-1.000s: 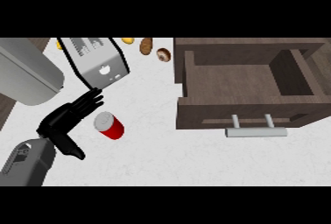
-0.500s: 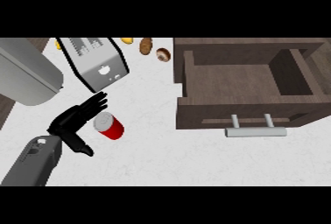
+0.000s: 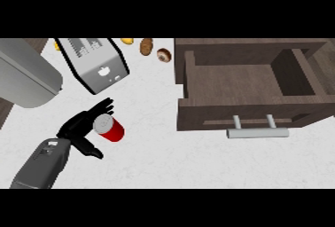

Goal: Pick up the can, place it into the drawer and close the drawer

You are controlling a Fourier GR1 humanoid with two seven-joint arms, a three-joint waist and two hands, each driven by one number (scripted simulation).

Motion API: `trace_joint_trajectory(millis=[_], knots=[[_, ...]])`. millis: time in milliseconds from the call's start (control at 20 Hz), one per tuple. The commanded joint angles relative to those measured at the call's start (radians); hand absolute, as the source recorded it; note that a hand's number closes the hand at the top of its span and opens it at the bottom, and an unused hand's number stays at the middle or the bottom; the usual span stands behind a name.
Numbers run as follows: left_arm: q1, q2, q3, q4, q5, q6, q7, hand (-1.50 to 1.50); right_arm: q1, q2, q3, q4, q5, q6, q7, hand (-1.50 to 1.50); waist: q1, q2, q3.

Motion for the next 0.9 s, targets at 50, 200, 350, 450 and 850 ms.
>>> trace_joint_trajectory(millis=[50,200,350,450,850], knots=[[-0.028,-0.022,-0.007,0.082,-0.025,-0.057,-0.1,-1.5,-0.014,0.009,-0.01,0.009,0.023,0.016,-0.014,-1.5,-0.001,0.002,0.0],[-0.058,-0.041,0.021,0.11,0.009,-0.072,-0.073,-1.5,0.004,0.016,-0.014,-0.005,-0.004,0.01,0.005,-1.5,-0.004,0.003,-0.001],[-0.065,-0.067,0.028,0.12,0.018,-0.064,-0.063,1.5,-0.054,-0.015,-0.008,0.015,0.001,-0.014,0.024,-1.5,0.003,0.003,0.0],[-0.061,-0.055,0.026,0.111,0.025,-0.128,-0.053,1.5,-0.032,0.036,0.02,0.008,0.055,0.0,0.018,-1.5,0.008,0.001,0.0],[-0.068,-0.097,0.002,0.028,0.043,-0.245,-0.022,1.5,0.061,0.068,-0.031,-0.018,-0.028,0.06,-0.007,-1.5,0.011,-0.008,0.002]])
